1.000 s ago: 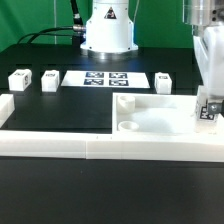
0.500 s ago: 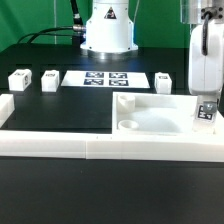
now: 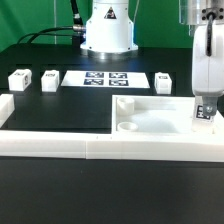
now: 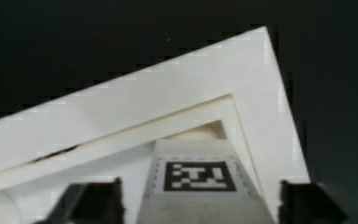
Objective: Assemble square table
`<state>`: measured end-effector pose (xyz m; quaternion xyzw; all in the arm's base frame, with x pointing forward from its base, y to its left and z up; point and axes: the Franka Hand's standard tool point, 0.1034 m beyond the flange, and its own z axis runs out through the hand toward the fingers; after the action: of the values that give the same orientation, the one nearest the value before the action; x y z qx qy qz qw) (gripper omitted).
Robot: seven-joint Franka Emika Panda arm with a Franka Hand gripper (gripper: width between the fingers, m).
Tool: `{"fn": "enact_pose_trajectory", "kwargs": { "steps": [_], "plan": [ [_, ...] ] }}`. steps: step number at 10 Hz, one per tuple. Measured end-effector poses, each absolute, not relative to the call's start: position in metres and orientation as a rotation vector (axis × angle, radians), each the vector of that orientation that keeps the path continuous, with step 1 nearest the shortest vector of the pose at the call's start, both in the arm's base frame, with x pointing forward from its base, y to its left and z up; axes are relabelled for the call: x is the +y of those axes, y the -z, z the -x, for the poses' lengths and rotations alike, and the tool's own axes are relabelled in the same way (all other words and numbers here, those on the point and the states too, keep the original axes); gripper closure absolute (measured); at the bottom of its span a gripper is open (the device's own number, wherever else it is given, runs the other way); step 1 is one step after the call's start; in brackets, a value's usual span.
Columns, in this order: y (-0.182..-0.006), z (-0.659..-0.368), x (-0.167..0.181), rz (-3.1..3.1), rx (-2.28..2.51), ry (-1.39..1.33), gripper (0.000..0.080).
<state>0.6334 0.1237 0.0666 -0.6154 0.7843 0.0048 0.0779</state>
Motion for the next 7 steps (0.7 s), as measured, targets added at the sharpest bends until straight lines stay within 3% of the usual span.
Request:
{"fn": "enact_pose_trajectory", "kwargs": {
  "steps": [1,2,7],
  "plan": [
    [-0.065,-0.632,0.1265,2.002,2.168,0.065,0.0241],
    [-0.0645,-0.6243,0.1302,2.144,2.029,0.084,0.0167],
    [-0.0646,-0.6249,0.1274,2.525,1.554,0.15,0.0151]
  ]
}}
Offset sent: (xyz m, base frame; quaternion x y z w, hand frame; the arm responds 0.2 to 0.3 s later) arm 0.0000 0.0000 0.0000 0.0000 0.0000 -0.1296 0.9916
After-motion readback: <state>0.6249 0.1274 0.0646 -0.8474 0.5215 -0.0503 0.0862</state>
